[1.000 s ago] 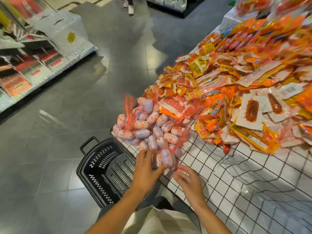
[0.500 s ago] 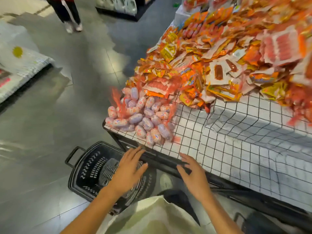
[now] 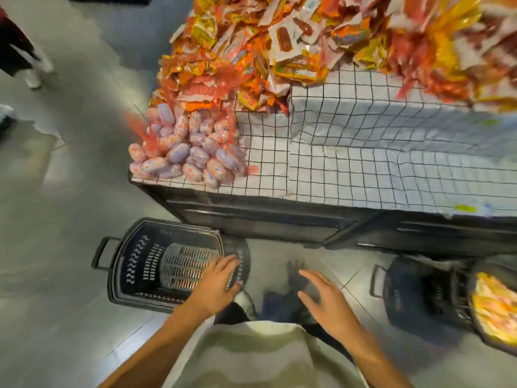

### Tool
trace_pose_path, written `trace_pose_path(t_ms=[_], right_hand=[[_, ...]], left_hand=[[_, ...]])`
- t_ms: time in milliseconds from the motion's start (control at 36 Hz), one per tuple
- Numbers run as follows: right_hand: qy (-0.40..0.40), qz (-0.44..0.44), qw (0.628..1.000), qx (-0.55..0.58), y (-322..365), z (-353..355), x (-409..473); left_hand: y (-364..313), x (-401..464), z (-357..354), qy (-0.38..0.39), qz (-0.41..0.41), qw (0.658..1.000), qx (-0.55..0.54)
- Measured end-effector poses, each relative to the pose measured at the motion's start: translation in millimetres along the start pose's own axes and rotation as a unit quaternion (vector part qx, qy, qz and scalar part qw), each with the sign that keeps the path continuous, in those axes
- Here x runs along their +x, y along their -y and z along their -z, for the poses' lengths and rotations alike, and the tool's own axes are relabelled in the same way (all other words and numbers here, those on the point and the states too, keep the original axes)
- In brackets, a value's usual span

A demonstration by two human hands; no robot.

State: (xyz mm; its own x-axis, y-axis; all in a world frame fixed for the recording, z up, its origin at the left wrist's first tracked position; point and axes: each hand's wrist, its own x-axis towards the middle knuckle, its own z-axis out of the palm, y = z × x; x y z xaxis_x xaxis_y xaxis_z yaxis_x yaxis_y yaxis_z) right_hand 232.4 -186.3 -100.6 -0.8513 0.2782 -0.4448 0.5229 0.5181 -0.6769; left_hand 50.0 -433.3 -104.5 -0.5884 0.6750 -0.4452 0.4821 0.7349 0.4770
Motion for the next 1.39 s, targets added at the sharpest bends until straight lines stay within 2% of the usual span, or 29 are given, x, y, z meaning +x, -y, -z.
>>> trace_pose_path(t_ms=[167, 361, 583, 722, 833, 944, 1222, 1389], right_hand=[[-0.033, -0.059, 0.997, 0.029, -65, 25, -50], [-0.115, -0.123, 0.983, 0.075, -148, 76, -126], [-0.211, -0.187, 0.952, 0.119, -240, 129, -221], [-0.254, -0.23, 0.92, 0.191, -282, 143, -259], [-0.291, -0.265, 0.899, 0.192, -304, 150, -273], [-0.294, -0.305, 0.886, 0.191, -318, 158, -278], [-0.312, -0.406, 0.825, 0.239, -340, 179, -270], [-0.323, -0.465, 0.782, 0.261, -354, 205, -254]], left_hand=[[-67, 21, -20, 0.005, -0.055, 0.997, 0.055], [-176, 49, -59, 0.032, -0.126, 0.988, 0.079], [-303, 90, -135, 0.108, -0.213, 0.963, 0.124], [-366, 106, -168, 0.143, -0.252, 0.944, 0.157], [-407, 121, -179, 0.149, -0.299, 0.928, 0.166], [-439, 140, -185, 0.16, -0.331, 0.915, 0.166], [-509, 230, -214, 0.227, -0.399, 0.867, 0.194], [-537, 286, -233, 0.291, -0.427, 0.832, 0.201]])
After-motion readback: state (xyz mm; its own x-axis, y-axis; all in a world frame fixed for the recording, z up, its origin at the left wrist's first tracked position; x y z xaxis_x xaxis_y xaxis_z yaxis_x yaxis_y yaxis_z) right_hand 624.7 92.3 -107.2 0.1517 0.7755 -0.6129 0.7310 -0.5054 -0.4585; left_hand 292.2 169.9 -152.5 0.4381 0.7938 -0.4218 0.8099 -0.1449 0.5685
